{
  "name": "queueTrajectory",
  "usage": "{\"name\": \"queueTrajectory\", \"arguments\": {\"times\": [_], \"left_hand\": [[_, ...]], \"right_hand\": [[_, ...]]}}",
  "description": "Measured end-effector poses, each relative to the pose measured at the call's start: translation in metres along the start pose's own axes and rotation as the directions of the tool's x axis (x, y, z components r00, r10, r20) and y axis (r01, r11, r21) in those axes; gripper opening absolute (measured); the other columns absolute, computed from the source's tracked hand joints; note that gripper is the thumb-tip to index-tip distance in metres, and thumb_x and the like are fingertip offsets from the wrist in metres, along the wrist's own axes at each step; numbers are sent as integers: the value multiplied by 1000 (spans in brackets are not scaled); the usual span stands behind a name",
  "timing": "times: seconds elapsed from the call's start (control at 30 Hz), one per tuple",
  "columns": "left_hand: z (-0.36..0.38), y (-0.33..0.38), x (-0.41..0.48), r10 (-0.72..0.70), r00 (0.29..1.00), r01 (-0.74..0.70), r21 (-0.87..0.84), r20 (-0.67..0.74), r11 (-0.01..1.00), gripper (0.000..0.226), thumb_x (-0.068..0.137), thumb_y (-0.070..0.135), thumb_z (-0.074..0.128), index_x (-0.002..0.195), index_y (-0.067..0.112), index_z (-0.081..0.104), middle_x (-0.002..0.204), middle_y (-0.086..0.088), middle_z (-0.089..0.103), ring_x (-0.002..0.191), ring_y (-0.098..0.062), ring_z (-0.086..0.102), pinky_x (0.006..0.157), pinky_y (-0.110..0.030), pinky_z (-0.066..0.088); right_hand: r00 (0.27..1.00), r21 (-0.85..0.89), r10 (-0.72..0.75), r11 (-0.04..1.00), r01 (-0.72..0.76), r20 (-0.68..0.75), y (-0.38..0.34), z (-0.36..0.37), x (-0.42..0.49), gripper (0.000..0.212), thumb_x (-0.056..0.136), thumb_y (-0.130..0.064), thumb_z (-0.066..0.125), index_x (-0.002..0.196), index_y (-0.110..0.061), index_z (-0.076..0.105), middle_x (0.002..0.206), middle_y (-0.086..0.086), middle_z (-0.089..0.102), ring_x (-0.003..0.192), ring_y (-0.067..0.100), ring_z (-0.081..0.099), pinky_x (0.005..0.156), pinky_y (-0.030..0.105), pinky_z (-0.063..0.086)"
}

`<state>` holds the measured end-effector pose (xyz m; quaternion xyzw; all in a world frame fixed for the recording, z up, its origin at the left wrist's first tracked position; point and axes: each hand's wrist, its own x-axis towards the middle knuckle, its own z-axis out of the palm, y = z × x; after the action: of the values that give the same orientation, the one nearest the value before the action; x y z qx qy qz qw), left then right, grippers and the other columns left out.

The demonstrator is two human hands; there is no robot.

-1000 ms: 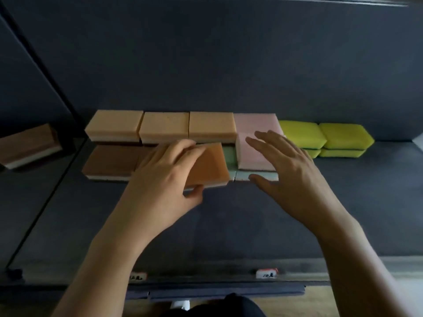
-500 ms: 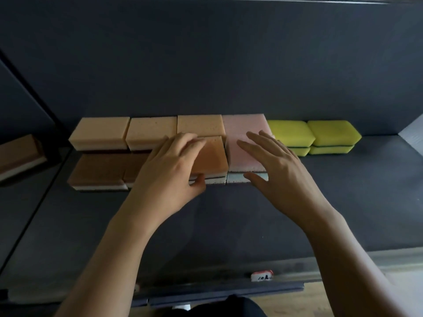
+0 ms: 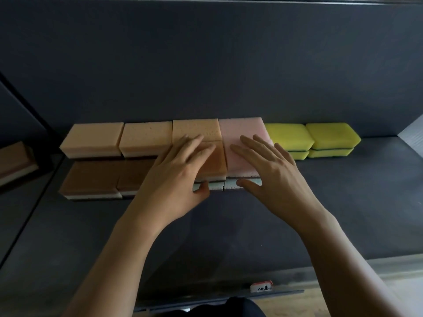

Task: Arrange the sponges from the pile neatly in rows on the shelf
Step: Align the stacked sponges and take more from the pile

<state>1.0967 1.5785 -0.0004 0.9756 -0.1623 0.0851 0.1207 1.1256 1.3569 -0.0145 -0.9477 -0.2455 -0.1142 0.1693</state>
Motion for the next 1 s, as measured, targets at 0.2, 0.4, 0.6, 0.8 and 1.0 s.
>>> {"name": "queueTrajectory", "arguments": {"times": [0.2,0.4,0.6,0.8,1.0], "left_hand": [[4,0,5,21,998,-21,-4,-60,1000,55,86,35,66,138,20,53,155,0,35,145,-23,28,111,-48,36],[8,1,9,50,997,-50,-6,-65,999,53,87,31,64,138,20,54,154,-3,37,144,-24,29,111,-50,36],[9,1,10,50,997,-49,10,-65,999,50,86,22,70,133,15,57,153,-5,39,143,-26,31,108,-53,39],[12,4,11,12,998,-12,-2,-56,1000,62,83,16,74,140,22,50,155,1,34,146,-22,25,117,-46,24],[14,5,12,-16,998,16,-2,-55,1000,68,83,17,75,143,27,44,155,5,34,146,-19,23,115,-48,29]], "right_hand": [[1000,13,-4,1000,4,11,2,1,3,70,84,-29,76,146,-33,44,158,-8,32,148,20,24,118,51,24],[999,-6,-38,999,38,6,5,2,6,71,81,-32,78,144,-32,46,157,-6,34,145,21,30,114,45,32],[998,-8,-51,999,51,28,9,-2,9,77,79,-37,79,146,-36,42,156,-7,36,145,18,29,114,43,30],[998,10,-33,999,33,53,8,5,8,77,82,-28,78,148,-36,40,160,-5,28,149,15,18,120,46,18],[999,14,-29,999,29,37,8,10,7,76,83,-27,77,148,-36,39,160,-4,26,150,17,17,120,44,10]]}}
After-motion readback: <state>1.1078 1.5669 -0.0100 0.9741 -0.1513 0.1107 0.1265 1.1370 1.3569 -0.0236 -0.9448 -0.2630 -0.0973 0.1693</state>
